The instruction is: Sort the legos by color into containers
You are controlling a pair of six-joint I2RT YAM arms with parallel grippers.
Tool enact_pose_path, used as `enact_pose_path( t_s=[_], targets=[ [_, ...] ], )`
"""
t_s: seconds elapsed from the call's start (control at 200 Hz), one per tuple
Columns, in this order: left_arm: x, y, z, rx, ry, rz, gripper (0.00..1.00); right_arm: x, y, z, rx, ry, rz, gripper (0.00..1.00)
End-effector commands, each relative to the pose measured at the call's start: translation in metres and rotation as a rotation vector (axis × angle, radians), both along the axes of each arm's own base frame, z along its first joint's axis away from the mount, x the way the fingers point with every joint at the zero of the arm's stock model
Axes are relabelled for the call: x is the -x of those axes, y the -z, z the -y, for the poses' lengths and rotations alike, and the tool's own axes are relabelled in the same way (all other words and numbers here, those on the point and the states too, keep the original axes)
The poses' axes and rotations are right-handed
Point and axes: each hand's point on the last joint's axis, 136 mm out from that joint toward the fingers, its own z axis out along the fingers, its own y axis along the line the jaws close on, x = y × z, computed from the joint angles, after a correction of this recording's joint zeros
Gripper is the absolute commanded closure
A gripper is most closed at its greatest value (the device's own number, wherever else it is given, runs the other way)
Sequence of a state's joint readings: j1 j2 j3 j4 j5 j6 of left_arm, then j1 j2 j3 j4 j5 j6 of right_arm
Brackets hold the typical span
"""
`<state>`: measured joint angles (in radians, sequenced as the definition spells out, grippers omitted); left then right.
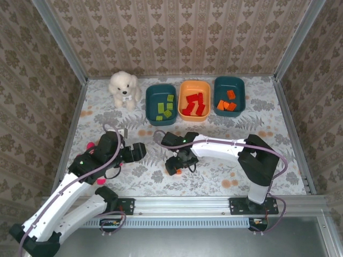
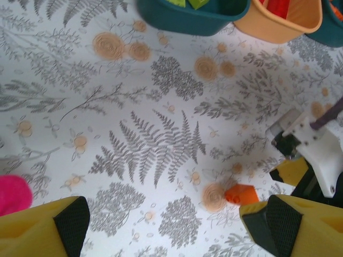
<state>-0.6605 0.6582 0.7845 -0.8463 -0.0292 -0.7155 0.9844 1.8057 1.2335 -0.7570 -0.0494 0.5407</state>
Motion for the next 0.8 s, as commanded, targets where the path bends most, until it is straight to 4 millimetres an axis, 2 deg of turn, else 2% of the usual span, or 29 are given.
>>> enact_pose_path(
  t_s=[0.0, 0.245, 0.415, 0.53, 0.64, 0.705, 0.795],
  targets=[
    [0.016, 0.008, -0.015, -0.043, -0.007, -0.032, 0.11, 0.009, 0.007, 0.0, 0.043, 0.099, -0.064, 0.16],
    [0.028, 0.009, -0.02, -0.025, 0.007, -0.038, 0.11, 0.008, 0.02, -0.019, 0.071, 0.13, -0.086, 0.27],
    [0.032, 0.006, -0.02, -0.006, 0.015, -0.027, 0.11, 0.009, 0.03, -0.01, 0.137, 0.176, -0.096, 0.4],
    [0.033, 0.006, -0.021, -0.008, 0.022, -0.026, 0.11, 0.008, 0.032, -0.008, 0.151, 0.185, -0.09, 0.54],
    [0.032, 0.006, -0.018, 0.001, 0.03, -0.021, 0.11, 0.004, 0.03, -0.011, 0.147, 0.185, -0.079, 0.7],
    [0.031, 0.006, -0.016, 0.008, 0.033, -0.018, 0.11, 0.002, 0.024, -0.013, 0.141, 0.181, -0.068, 0.74],
    [0.027, 0.004, -0.011, 0.019, 0.038, -0.011, 0.11, -0.006, 0.007, -0.013, 0.121, 0.183, -0.036, 0.75]
  ],
)
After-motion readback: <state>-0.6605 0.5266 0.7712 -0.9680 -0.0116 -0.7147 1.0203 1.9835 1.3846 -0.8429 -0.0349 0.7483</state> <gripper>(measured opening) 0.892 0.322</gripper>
